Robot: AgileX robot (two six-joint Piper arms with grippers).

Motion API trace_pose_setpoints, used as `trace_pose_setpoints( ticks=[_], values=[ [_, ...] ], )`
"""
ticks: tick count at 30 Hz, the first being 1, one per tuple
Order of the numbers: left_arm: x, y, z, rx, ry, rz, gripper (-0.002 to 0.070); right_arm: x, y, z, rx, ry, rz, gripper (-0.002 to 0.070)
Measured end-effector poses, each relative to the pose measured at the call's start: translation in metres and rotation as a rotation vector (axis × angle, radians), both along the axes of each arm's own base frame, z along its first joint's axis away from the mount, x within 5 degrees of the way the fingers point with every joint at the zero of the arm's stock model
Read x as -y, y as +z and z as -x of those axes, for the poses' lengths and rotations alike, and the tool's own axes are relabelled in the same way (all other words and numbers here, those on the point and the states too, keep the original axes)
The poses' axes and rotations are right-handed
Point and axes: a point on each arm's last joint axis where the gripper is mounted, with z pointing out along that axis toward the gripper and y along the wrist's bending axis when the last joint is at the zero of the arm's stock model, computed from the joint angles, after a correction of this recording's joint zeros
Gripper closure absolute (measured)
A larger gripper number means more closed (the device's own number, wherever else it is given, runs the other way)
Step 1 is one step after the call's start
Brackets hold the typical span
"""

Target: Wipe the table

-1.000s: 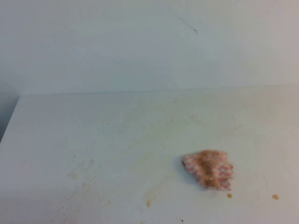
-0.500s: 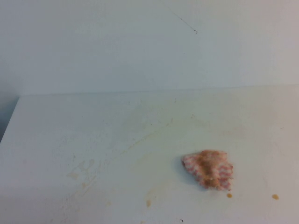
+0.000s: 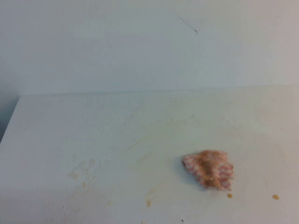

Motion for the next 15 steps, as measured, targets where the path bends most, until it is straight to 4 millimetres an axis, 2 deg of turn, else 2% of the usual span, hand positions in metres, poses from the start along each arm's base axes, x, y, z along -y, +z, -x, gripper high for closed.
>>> trace_pose_setpoints(
  ticks=[5,13,15],
  values=[
    [0.0,0.0,0.0,0.0,0.0,0.0,0.0679,-0.002,-0.067,-0.003,-0.022,0.001,-0.033,0.0678],
    [0.0,0.0,0.0,0.0,0.0,0.0,0.0679,-0.004,-0.15,-0.011,-0.058,-0.067,-0.186,0.0678],
    [0.0,0.0,0.0,0.0,0.0,0.0,0.0679,-0.004,-0.159,-0.011,-0.078,-0.08,-0.237,0.0678]
  ],
)
